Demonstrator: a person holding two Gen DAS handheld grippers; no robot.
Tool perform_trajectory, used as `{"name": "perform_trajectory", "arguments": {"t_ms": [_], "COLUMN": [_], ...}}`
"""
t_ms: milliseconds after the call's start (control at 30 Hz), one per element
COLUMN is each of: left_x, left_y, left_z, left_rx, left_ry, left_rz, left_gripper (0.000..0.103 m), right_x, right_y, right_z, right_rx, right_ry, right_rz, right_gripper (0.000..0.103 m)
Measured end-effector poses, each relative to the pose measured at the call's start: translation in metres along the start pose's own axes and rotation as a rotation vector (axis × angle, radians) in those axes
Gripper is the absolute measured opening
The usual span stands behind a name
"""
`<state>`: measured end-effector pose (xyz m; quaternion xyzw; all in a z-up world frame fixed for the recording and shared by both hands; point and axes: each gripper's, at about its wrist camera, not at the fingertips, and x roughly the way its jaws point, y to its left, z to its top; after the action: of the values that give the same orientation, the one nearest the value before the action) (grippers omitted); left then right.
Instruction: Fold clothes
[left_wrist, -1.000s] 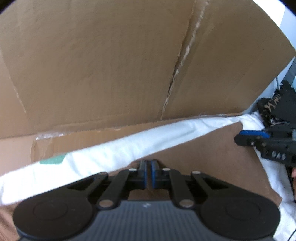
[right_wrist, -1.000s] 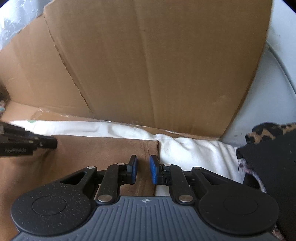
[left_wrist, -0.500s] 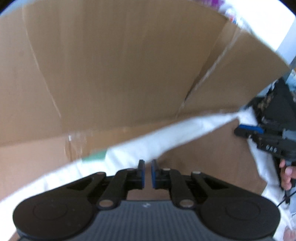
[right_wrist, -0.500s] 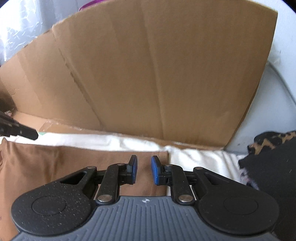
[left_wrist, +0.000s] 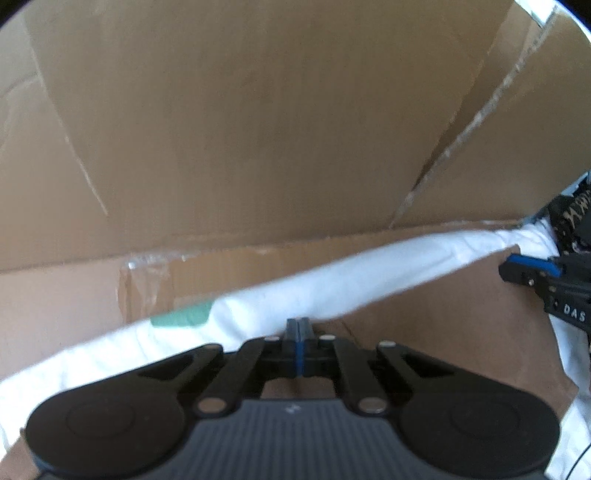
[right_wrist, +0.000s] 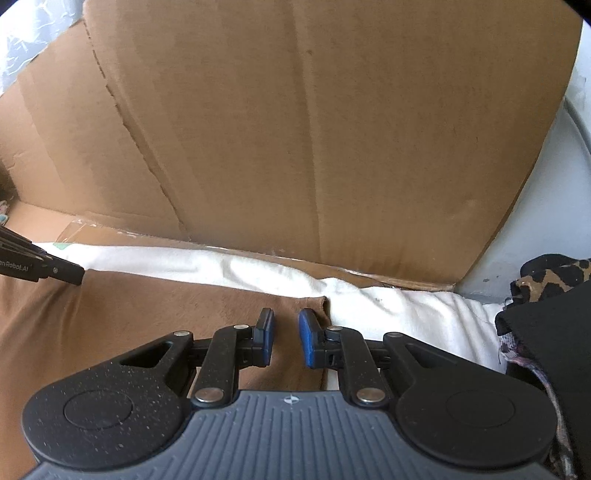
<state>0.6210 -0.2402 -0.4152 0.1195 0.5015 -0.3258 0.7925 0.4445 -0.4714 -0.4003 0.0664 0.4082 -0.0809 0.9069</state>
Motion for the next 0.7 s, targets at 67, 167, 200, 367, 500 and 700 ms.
{"name": "perform_trajectory", "arguments": {"t_ms": [67, 167, 200, 367, 500, 700], "left_x": [-0.006, -0.015, -0.018, -0.025, -0.017, 0.006], "left_y": [0.001, 0.003, 0.004, 0.000, -0.009, -0.013], "left_z": [0.001, 0.003, 0.004, 0.001, -0.004, -0.006], "left_rx": [-0.007, -0.017, -0.020, -0.015, 0.001, -0.039], "left_ry": [-0.018, -0.045, -0.054, -0.057, -0.033, 0.011], "left_rz": [-0.013, -0.033, -0.040, -0.095, -0.105, -0.069], "left_gripper": [0.004, 0.004, 0.004, 0.004, 0.005, 0.005], "right_x": [-0.002, -0.006, -0.009, -0.026, -0.040, -0.063], "right_y": [-0.001, -0.001, -0.002, -0.001, 0.000, -0.005], "right_z": [0.000, 0.003, 0.004, 0.005, -0.004, -0.024], "right_rx": [0.011, 0.016, 0.024, 0.018, 0.019, -0.021], "right_ry": [-0.002, -0.016, -0.025, -0.077, -0.092, -0.065], "right_rz": [-0.002, -0.033, -0.040, -0.012, 0.000, -0.004], "right_gripper": [0.019, 0.020, 0.020, 0.022, 0.022, 0.023]}}
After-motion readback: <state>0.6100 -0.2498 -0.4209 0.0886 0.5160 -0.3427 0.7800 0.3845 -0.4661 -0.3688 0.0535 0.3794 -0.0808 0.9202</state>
